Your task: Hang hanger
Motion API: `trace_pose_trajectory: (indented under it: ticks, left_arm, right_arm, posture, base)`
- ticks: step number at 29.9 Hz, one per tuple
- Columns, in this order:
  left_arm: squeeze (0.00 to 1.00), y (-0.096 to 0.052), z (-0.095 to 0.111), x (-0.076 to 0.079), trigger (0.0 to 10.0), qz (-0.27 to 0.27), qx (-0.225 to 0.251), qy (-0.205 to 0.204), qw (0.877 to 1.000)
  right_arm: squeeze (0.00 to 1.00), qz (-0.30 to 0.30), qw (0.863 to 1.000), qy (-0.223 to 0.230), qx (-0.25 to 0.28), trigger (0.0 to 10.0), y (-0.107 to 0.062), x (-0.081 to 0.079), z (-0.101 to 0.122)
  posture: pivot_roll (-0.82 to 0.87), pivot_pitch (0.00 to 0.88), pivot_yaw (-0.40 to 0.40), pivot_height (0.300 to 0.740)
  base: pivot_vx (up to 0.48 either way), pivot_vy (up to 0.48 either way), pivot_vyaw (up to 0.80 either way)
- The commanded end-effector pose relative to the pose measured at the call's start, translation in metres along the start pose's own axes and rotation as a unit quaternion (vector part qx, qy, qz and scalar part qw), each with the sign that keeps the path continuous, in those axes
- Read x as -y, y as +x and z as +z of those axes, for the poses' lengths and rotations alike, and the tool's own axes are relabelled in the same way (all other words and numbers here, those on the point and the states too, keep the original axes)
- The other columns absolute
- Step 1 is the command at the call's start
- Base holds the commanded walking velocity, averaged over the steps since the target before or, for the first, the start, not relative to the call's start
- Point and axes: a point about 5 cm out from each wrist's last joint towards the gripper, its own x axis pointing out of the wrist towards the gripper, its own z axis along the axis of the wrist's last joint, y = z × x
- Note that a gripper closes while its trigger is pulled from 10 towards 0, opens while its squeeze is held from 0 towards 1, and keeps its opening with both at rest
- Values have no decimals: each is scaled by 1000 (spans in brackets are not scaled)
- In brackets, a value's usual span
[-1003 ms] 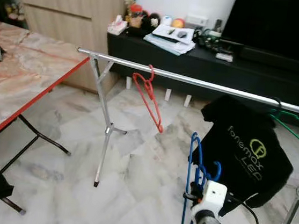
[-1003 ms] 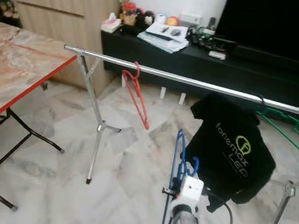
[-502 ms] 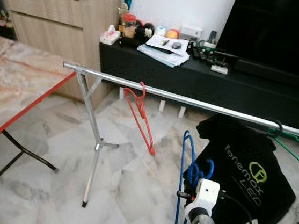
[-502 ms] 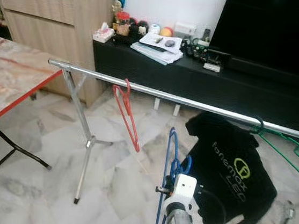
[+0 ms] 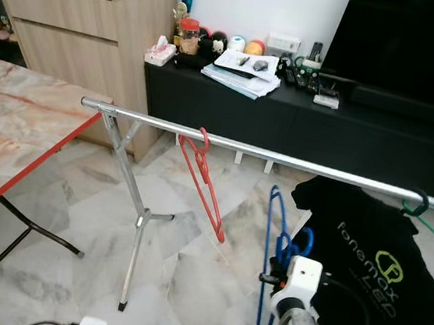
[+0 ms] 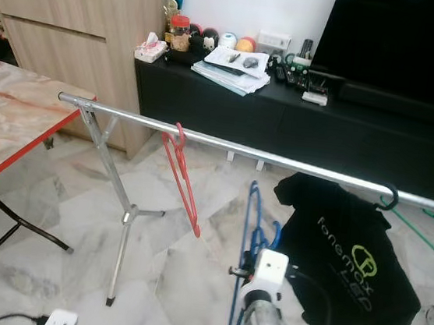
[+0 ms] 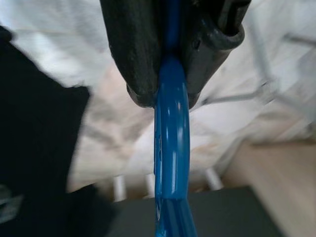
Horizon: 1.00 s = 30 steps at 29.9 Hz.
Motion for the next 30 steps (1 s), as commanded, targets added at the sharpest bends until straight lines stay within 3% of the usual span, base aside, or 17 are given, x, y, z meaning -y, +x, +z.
trace_pose_trajectory:
  ticks: [1,9,11,17,20,27,30]
  left_arm:
    - [0,-4,-17,-2,10000,1,-31,5,999]
    - [0,-12,-39,-15,10000,10,-48,4,999]
    - [0,-26,-68,-31,10000,17,-66,1,998]
    - [0,-40,-91,-48,10000,26,-83,-2,996]
    - [0,-58,-114,-64,10000,35,-103,-5,994]
    - [0,-73,-131,-77,10000,42,-116,-9,992]
    - [0,-62,-119,-68,10000,35,-104,-7,994]
  right_arm:
    - [0,-1,999,5,33,10000,7,-2,17]
    - [0,6,1000,-3,28,10000,8,-4,17]
    - [0,4,1000,-4,9,10000,3,-2,6]
    - [0,0,1000,-5,-4,10000,-1,1,-2]
    - [0,0,1000,-6,-8,10000,-2,1,-3]
    - [0,-3,1000,-4,-9,10000,-2,2,-5]
    - [0,-3,1000,-4,-11,10000,-2,2,-5]
  posture:
    - [-44,70,-6,740]
    - [-42,72,-7,740]
    - [-41,74,-6,740]
    - [-41,76,-6,740]
    - [-42,76,-5,740]
    - [-40,77,-6,740]
    - [-40,76,-7,740]
  base:
    - [0,0,0]
    - [0,0,0]
    - [0,0,0]
    - [202,0,0]
    - [255,0,0]
    - [267,0,0]
    - [289,0,0]
